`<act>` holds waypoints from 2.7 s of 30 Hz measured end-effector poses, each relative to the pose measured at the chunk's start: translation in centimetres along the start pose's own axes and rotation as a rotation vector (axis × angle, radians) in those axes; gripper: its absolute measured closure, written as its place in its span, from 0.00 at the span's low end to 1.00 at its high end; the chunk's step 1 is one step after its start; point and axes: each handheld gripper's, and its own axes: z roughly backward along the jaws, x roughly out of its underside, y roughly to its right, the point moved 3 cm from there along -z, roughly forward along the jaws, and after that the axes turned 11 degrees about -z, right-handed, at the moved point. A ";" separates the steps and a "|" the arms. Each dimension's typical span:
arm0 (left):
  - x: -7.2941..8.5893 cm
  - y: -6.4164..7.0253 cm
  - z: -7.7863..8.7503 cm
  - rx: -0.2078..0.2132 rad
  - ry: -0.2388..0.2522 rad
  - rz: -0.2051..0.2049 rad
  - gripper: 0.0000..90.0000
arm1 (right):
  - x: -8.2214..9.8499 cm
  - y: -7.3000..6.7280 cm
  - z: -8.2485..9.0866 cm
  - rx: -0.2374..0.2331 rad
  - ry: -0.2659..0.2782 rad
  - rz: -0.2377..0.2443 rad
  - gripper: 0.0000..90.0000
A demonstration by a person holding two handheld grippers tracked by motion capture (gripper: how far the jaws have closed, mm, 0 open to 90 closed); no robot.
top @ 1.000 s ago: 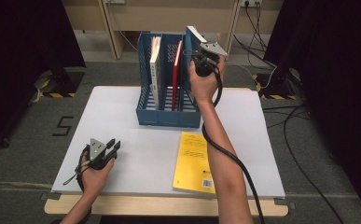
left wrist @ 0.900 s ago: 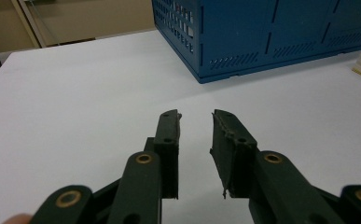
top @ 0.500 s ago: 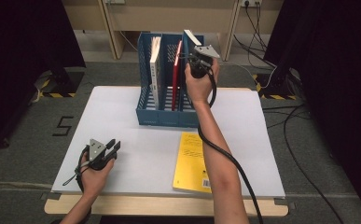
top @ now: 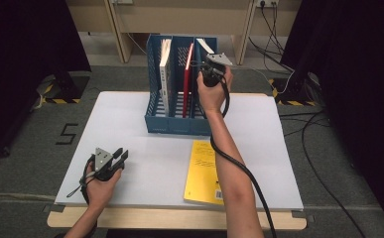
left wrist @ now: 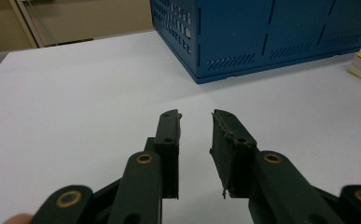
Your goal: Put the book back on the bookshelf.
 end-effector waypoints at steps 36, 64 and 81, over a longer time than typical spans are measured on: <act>0.0 0.1 0.0 0.008 -0.004 -0.005 0.79 | 3.6 1.5 1.7 -0.025 -0.174 0.002 0.82; 0.0 0.1 0.1 0.013 -0.005 0.007 0.78 | 4.1 1.7 5.0 -0.037 -0.157 -0.014 0.68; 0.0 0.0 0.1 0.012 -0.003 0.012 0.78 | 4.3 1.9 6.0 -0.055 -0.163 -0.028 0.52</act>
